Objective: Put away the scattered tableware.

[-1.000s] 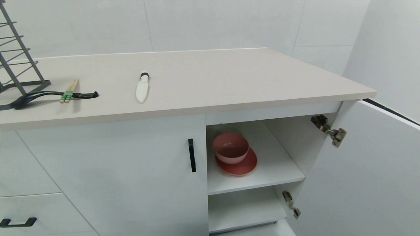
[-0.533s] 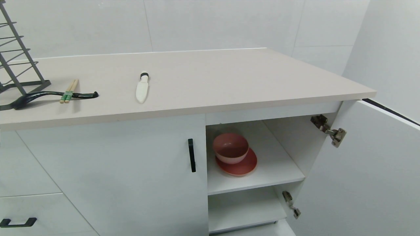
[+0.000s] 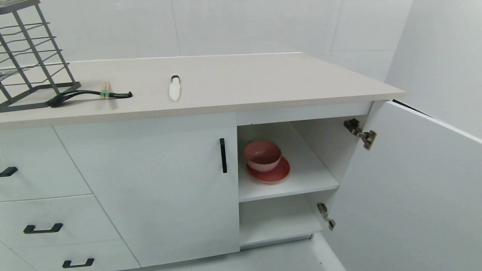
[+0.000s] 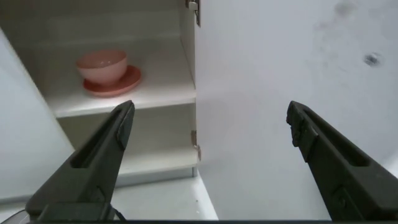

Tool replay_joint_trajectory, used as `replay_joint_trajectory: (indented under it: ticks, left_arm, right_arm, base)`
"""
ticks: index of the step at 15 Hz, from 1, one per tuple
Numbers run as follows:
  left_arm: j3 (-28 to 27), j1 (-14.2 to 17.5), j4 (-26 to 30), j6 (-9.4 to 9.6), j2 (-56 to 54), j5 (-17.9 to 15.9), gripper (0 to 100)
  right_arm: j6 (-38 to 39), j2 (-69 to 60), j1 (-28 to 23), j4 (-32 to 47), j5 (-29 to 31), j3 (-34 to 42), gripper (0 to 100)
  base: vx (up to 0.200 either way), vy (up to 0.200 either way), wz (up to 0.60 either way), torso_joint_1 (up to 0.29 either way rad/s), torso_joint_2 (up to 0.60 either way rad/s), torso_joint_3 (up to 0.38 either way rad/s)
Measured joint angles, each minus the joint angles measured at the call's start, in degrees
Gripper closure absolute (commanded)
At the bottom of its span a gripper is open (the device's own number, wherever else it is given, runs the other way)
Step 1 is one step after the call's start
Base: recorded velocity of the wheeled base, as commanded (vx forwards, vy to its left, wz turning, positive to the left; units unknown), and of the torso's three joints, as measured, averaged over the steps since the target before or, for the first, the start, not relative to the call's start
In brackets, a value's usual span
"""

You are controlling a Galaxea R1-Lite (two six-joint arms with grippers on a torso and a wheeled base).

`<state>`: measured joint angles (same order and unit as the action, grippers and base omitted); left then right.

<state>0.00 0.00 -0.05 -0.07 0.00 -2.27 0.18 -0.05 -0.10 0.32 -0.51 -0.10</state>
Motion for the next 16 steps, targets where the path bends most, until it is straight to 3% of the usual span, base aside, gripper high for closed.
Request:
replay_joint_trajectory:
  ticks: [3,4,10,16]
  left_arm:
    - [0.02,0.0,-0.02,0.05,0.0,0.0,0]
    - [0.0,0.0,0.0,0.05,0.0,0.0,0]
    - [0.0,-0.02,-0.02,0.0,0.0,0.0,0]
    - [0.0,0.0,-0.02,0.07,0.0,0.0,0]
  right_arm:
    - [0.0,0.0,0.0,0.09,0.0,0.0,0]
    - [-0.02,0.0,0.0,0.01,0.0,0.0,100]
    - [0.06,0.02,0.0,0.0,0.0,0.0,100]
    - [0.52,0.05,-0.01,0.01,0.02,0.0,100]
  base:
    - [-0.2,-0.133,0.0,-0.002,0.0,-0.002]
    - [-0.2,-0.2,0.0,-0.002,0.0,0.007]
    - [-0.2,-0.2,0.0,0.004,0.0,0.001]
    - [0.0,-0.2,0.0,0.002,0.0,0.003]
